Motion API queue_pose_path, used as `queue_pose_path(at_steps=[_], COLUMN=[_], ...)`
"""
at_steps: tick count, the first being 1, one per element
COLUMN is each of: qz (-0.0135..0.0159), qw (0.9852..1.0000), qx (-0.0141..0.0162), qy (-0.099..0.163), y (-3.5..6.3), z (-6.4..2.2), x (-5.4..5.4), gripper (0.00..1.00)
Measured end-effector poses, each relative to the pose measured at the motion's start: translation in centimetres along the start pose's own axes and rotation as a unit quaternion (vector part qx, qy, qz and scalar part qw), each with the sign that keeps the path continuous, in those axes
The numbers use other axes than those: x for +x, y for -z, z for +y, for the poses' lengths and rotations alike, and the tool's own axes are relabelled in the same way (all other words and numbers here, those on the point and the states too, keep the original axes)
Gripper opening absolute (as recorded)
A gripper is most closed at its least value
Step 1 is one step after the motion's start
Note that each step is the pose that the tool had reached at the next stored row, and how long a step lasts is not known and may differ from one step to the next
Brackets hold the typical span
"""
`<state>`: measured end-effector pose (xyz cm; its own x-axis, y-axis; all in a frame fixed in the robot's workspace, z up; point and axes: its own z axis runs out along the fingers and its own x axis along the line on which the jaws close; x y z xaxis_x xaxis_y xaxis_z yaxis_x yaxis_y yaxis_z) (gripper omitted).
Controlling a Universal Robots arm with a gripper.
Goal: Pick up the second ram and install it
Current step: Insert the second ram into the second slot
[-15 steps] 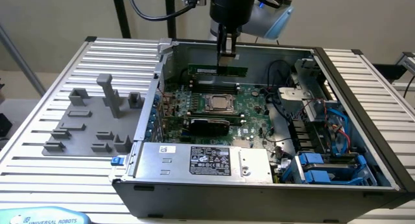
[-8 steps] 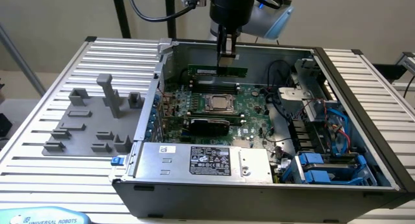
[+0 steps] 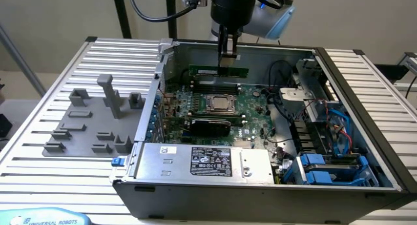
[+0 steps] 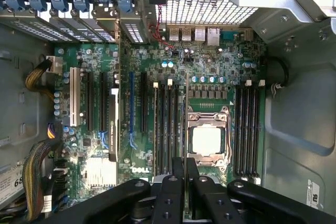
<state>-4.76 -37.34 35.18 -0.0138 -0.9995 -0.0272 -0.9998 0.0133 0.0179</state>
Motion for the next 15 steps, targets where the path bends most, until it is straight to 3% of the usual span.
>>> queue_pose_path(at_steps=[15], qz=[0.0], qw=[1.0], qx=[0.0001], qy=[0.0], y=[-2.41], z=[-0.06], x=[0.1], gripper=[0.14])
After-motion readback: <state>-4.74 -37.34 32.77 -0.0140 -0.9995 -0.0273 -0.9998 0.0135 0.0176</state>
